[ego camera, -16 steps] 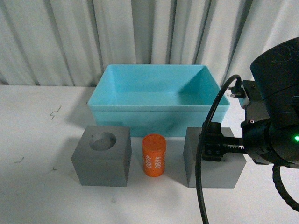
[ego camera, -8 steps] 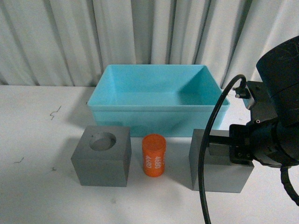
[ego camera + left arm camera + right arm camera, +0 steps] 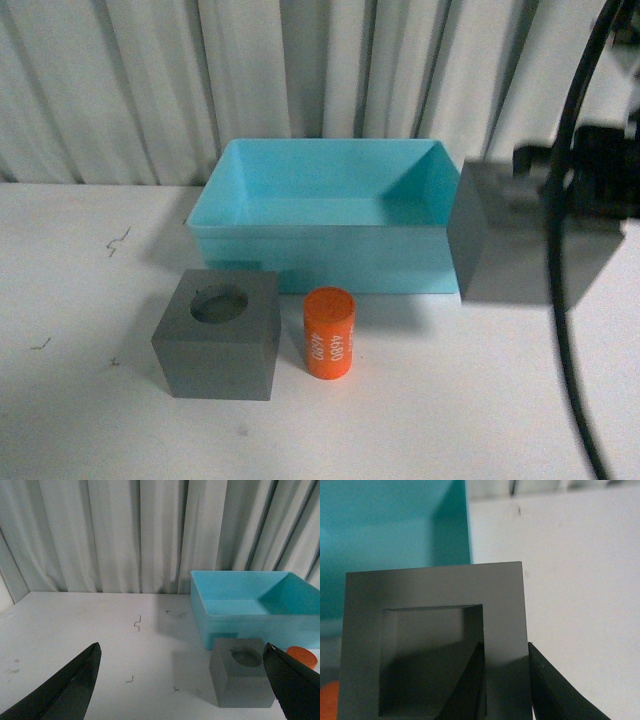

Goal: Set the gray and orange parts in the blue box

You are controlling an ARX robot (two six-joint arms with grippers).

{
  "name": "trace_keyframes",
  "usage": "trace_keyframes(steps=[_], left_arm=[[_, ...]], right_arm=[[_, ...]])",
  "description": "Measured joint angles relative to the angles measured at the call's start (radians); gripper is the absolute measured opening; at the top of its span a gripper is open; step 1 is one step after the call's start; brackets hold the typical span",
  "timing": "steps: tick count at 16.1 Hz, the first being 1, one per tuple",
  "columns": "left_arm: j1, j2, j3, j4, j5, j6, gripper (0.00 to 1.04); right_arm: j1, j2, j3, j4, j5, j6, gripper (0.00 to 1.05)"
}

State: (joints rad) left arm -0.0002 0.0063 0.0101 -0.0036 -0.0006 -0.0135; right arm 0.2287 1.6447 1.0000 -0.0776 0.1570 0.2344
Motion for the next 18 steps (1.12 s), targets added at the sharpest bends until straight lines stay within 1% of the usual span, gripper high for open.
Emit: trace_keyframes(steps=[2, 3, 4, 5, 6, 9, 11, 12, 14, 17, 18], left_arm=[[0.000, 0.000, 0.000, 0.000, 0.000, 0.000, 0.98], [0.000, 0.000, 0.000, 0.000, 0.000, 0.000, 0.98], [0.000, 0.000, 0.000, 0.000, 0.000, 0.000, 0.98], [0.000, 0.000, 0.000, 0.000, 0.000, 0.000, 0.98], [0.000, 0.000, 0.000, 0.000, 0.000, 0.000, 0.98], [0.000, 0.000, 0.000, 0.000, 0.000, 0.000, 0.98], [0.000, 0.000, 0.000, 0.000, 0.000, 0.000, 0.98], [0.000, 0.000, 0.000, 0.000, 0.000, 0.000, 0.98], [0.000, 0.000, 0.000, 0.000, 0.000, 0.000, 0.98], [0.000, 0.000, 0.000, 0.000, 0.000, 0.000, 0.98], [0.000, 0.000, 0.000, 0.000, 0.000, 0.000, 0.98]], right_arm=[[-0.042, 0.005, 0.167, 0.015, -0.018, -0.081, 0.19], [-0.059, 0.040, 0.249, 0.046, -0.042, -0.109, 0.19], [-0.075, 0.106, 0.359, 0.056, -0.042, -0.157, 0.19], [-0.086, 0.187, 0.456, 0.071, -0.066, -0.177, 0.19], [-0.088, 0.279, 0.555, 0.047, -0.076, -0.206, 0.19], [-0.054, 0.514, 0.790, -0.027, -0.132, -0.209, 0.19], [-0.004, 0.612, 0.927, -0.056, -0.155, -0.185, 0.19], [0.018, 0.631, 0.967, -0.056, -0.158, -0.156, 0.19], [0.040, 0.645, 0.980, -0.052, -0.146, -0.099, 0.19], [0.021, 0.661, 0.909, -0.041, -0.076, -0.022, 0.19], [0.012, 0.674, 0.889, -0.039, -0.075, 0.004, 0.19]])
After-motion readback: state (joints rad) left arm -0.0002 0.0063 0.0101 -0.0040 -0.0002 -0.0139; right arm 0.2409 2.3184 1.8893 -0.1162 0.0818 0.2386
